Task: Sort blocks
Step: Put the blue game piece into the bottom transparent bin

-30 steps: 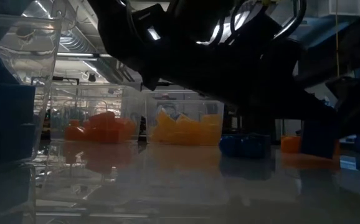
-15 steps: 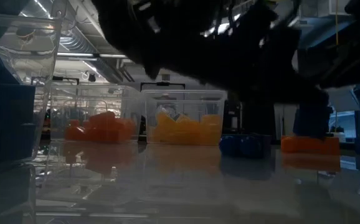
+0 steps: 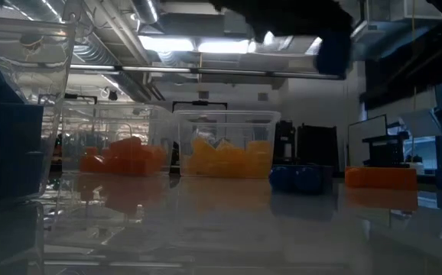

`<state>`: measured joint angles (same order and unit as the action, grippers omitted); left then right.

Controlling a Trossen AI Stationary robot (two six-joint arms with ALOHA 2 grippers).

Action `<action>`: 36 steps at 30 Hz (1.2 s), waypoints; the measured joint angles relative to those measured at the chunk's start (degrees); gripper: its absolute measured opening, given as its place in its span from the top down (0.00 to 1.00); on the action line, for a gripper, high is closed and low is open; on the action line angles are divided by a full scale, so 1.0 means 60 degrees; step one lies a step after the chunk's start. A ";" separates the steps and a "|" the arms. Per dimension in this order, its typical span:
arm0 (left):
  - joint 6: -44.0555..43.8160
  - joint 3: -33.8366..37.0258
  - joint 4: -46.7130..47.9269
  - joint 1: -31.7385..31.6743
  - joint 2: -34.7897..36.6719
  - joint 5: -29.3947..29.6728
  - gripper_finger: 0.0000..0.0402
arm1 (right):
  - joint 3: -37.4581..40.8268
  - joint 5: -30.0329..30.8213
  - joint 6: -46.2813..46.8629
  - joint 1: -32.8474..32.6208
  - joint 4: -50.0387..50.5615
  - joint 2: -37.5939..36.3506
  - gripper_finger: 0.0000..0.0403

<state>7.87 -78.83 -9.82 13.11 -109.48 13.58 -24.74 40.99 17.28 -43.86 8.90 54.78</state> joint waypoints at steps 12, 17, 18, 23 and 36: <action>-0.1442 -0.0004 0.4282 0.0855 0.3300 -0.0004 0.72 | 0.0004 -0.0004 -0.0069 0.0000 0.0042 0.0004 0.70; -0.2953 -0.0004 0.6073 0.1596 0.4367 -0.0171 0.72 | 0.0004 0.0000 -0.0222 0.0000 0.0051 0.0004 0.70; -0.3401 -0.0004 0.6435 0.1785 0.4552 -0.0290 0.72 | 0.0006 0.0000 -0.0222 0.0000 0.0055 0.0007 0.70; -0.5930 -0.0004 0.8023 0.2761 0.5162 -0.1371 0.72 | 0.0008 0.0069 -0.0216 0.0000 0.0045 0.0011 0.70; -0.8972 0.0000 1.0069 0.4826 0.4850 -0.1697 0.72 | 0.0008 0.0648 -0.0182 0.0000 -0.0538 0.0036 0.70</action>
<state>-45.96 -78.83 50.59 42.06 -80.38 3.40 -24.69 44.88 16.19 -43.86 5.67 55.00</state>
